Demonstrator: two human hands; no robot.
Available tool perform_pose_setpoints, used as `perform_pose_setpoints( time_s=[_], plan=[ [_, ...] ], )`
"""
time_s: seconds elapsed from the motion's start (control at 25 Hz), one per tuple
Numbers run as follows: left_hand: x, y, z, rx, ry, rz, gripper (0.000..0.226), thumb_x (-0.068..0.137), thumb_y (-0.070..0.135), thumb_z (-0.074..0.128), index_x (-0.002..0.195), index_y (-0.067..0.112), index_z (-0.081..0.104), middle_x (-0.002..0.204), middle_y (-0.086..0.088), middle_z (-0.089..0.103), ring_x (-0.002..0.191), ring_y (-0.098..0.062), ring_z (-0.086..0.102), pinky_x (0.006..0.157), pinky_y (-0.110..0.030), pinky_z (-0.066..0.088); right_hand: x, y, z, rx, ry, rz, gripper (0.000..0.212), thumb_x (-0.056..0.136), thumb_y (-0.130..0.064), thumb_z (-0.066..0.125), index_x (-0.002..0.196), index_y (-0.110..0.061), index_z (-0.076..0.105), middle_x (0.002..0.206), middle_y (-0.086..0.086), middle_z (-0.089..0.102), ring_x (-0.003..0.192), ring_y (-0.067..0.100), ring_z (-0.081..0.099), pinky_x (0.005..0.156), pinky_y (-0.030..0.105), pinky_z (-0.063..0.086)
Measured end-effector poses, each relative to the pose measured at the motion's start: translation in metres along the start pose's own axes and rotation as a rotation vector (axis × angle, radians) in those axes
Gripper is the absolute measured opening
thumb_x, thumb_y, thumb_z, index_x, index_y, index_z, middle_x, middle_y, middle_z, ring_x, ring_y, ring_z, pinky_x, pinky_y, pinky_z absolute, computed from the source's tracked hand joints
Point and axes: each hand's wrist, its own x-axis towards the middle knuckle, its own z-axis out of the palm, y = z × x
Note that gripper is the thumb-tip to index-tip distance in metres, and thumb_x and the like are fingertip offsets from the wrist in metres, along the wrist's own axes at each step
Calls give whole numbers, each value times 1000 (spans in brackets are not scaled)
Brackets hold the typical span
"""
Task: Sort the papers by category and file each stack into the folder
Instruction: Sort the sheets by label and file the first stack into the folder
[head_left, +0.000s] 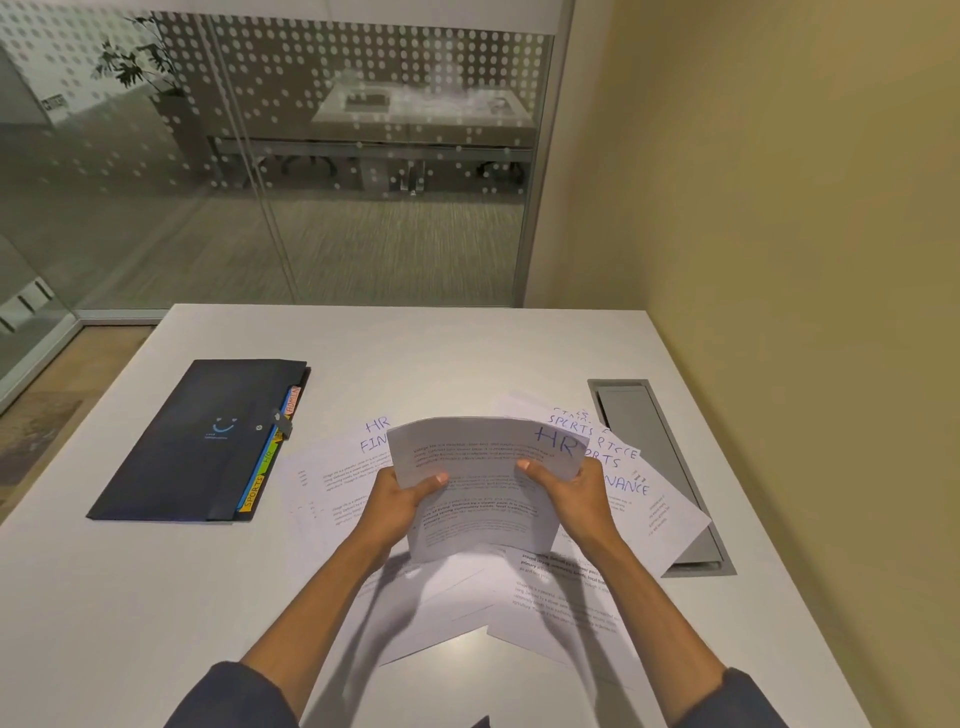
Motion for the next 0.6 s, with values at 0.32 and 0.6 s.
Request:
perform_pose_setpoints(
  time_s=[0.32,0.6],
  plan=[
    [1,-5,9,22,43,-3,11,90,19,65,100,19,70,87,5,76,80,-12,73,69,-26,57,-10,35,-3,-99,-43,105,21,86,-19,75,106,-20,68,100,-5,74,84,4,71,67,15,54],
    [23,10,6,-207,13,-184,25,88,12,67,113,9,67,106,-9,73,96,-27,71,85,-38,56,5,26,-2,18,45,180,21,90,-15,70,111,-12,70,102,0,76,90,16,73,70,21,55]
  ],
)
